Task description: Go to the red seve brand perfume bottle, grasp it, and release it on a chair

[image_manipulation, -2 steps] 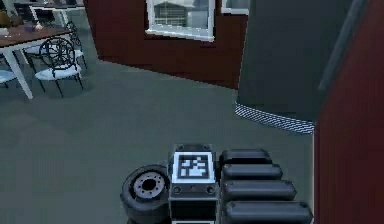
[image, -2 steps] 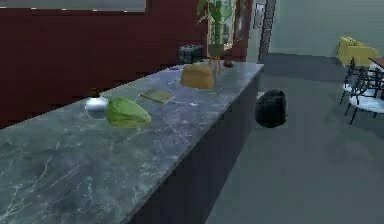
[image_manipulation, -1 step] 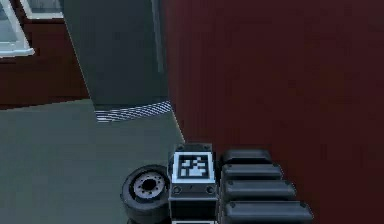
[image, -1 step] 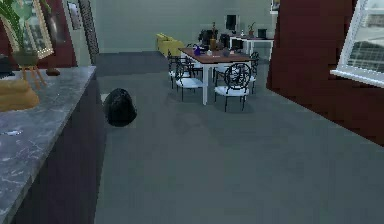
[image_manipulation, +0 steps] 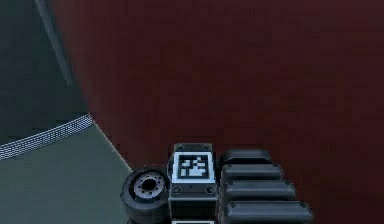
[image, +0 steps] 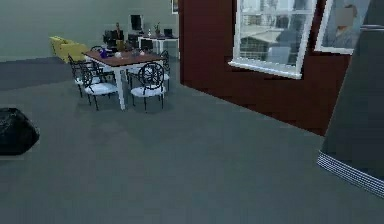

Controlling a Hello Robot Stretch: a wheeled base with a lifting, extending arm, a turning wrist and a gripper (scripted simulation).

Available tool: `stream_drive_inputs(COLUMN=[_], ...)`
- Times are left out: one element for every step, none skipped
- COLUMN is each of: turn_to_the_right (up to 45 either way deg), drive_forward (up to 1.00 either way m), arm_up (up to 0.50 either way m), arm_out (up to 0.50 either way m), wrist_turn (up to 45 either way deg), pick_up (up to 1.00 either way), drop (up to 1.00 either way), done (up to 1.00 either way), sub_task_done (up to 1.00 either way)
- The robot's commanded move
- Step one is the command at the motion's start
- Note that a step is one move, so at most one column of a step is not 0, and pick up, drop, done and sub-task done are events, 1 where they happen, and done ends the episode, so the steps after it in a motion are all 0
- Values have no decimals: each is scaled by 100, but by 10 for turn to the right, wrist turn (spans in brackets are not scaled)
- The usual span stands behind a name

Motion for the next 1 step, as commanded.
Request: stream_drive_inputs(turn_to_the_right=[0], drive_forward=[25], arm_up=[0], arm_out=[0], wrist_turn=[0], pick_up=[0], drop=[0], done=[0], sub_task_done=[0])
